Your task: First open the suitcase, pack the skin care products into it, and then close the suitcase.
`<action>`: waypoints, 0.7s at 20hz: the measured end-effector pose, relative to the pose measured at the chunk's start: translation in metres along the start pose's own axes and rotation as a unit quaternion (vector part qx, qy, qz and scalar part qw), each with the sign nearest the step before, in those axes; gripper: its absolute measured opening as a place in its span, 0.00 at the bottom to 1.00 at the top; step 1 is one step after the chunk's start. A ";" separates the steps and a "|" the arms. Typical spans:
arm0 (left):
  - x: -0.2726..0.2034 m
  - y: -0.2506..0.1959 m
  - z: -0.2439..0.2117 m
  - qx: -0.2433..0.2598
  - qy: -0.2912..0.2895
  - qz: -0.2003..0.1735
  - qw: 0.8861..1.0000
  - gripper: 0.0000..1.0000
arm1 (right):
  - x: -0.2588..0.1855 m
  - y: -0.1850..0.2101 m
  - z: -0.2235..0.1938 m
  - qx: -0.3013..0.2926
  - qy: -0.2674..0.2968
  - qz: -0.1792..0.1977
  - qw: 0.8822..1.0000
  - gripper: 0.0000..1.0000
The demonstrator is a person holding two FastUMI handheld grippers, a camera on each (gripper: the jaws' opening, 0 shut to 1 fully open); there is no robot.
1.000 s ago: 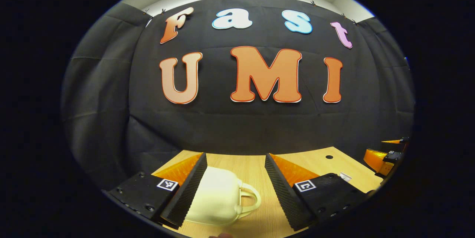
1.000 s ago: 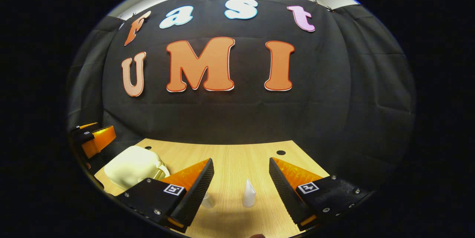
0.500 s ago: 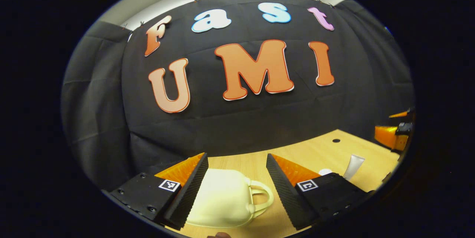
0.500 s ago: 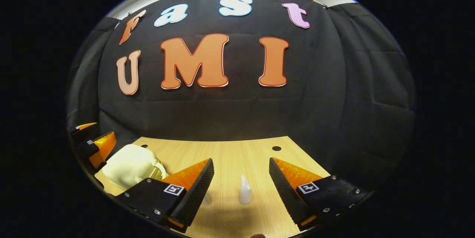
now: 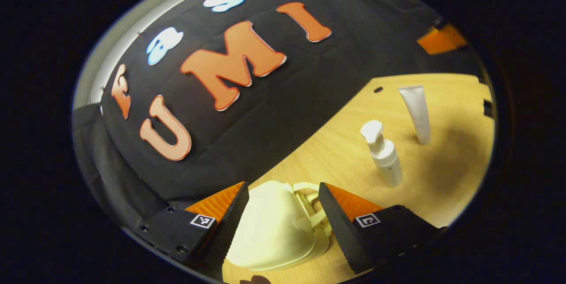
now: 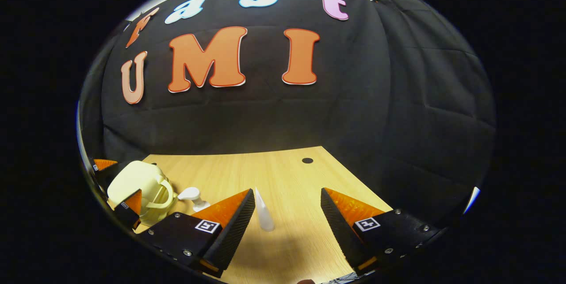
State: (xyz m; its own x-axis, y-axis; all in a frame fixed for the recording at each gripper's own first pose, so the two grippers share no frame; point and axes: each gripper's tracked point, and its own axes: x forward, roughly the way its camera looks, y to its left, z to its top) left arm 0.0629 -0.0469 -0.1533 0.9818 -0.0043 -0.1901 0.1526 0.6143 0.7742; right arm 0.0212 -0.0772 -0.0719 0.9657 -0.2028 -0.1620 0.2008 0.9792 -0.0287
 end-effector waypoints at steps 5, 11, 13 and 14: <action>0.016 -0.019 -0.036 0.094 0.036 0.003 0.995 0.99 | 0.004 -0.036 -0.028 0.013 0.031 -0.036 0.999 0.95; 0.049 -0.034 -0.068 0.169 0.082 -0.009 0.982 0.99 | 0.010 -0.056 -0.050 0.033 0.060 -0.059 0.996 0.95; 0.061 -0.040 -0.073 0.181 0.093 -0.019 0.979 0.99 | 0.010 -0.061 -0.053 0.035 0.064 -0.068 0.995 0.95; 0.064 -0.044 -0.075 0.189 0.096 -0.021 0.977 0.98 | 0.010 -0.062 -0.054 0.037 0.066 -0.070 0.995 0.95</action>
State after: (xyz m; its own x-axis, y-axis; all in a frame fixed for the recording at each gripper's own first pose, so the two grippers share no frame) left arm 0.1109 -0.0151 -0.2443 0.9402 0.1471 -0.3071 0.2578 0.2818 0.9242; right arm 0.0097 -0.1397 -0.1254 0.8983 -0.3304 -0.2897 0.3487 0.9372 0.0122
